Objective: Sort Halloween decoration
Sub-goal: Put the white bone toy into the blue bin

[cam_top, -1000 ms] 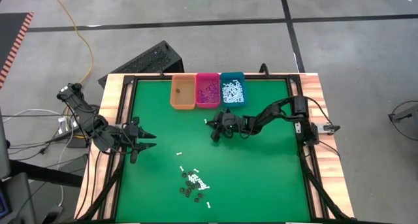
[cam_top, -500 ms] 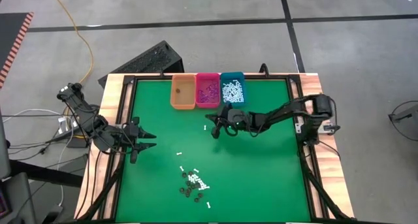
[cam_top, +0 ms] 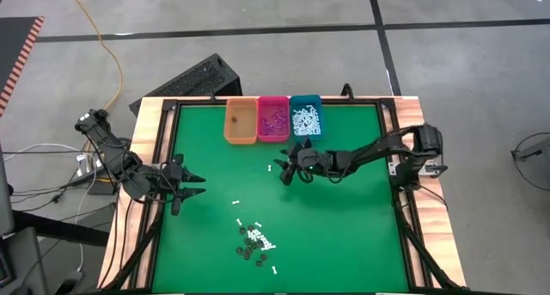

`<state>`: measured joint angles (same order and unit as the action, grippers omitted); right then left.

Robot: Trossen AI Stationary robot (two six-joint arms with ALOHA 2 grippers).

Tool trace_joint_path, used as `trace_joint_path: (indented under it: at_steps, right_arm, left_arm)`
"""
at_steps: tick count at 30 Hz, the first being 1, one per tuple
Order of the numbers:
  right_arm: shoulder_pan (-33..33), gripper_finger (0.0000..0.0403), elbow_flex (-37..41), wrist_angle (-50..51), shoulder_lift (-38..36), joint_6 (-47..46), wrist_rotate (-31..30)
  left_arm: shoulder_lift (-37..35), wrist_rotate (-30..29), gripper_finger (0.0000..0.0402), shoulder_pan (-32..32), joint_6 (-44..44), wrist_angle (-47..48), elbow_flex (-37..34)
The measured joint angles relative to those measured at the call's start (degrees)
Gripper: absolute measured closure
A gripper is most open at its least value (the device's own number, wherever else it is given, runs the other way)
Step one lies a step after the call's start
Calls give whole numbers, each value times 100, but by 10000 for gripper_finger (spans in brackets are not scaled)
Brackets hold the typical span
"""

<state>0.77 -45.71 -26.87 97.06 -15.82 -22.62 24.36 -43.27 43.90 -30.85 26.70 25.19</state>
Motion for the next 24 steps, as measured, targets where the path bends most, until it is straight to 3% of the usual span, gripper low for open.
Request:
trace_joint_path:
  at_steps: [5,18,24]
  right_arm:
    - [-86,149,-90,-468,669,-496,-192]
    - [-182,149,-995,-622,2180,-531,-587]
    - [-203,164,-1152,-589,2474,-889,-926]
  left_arm:
    - [0,19,260,0,0,71,2]
    - [0,98,260,0,0,271,2]
    - [0,94,260,-1,0,349,2]
